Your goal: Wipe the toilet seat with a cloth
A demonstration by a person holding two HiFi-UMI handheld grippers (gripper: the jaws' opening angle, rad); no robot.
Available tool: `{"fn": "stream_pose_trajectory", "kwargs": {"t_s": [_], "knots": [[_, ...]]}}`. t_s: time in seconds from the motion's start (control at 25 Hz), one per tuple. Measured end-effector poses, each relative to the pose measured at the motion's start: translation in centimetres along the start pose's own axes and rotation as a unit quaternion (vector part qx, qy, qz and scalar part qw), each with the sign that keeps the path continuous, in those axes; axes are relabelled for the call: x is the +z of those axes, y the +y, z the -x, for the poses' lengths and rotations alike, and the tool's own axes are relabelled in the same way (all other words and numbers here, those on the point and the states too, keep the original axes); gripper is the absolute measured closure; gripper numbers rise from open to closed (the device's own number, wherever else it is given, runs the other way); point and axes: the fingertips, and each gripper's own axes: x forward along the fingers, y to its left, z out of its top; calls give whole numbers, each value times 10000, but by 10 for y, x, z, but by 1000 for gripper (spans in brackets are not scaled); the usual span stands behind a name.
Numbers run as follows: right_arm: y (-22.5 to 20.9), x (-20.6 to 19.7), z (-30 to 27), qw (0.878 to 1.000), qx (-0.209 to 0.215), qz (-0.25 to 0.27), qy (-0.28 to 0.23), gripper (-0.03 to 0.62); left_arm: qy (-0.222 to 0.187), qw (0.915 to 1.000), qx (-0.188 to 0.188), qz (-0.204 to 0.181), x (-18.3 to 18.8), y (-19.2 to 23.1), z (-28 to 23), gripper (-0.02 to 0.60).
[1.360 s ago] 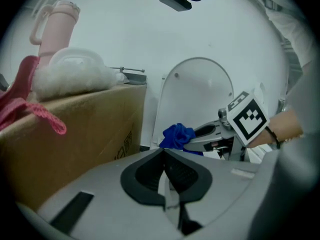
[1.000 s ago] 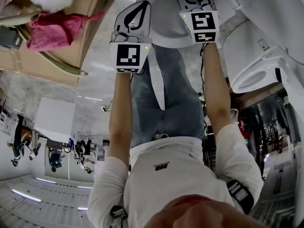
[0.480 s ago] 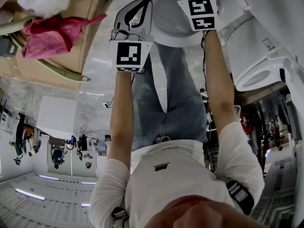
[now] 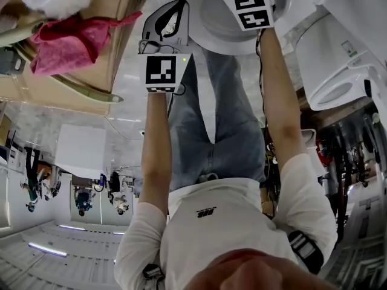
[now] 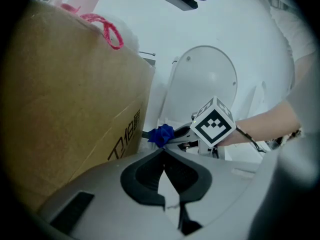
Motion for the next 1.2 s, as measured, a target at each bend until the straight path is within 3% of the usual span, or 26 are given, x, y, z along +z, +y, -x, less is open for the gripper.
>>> {"fn": "stream_pose_trajectory", "kwargs": {"t_s": [1.2], "knots": [[119,-51,16,9989,256,-351,181,507,300,9980,-456,-310,-61,-9,64,572]]}}
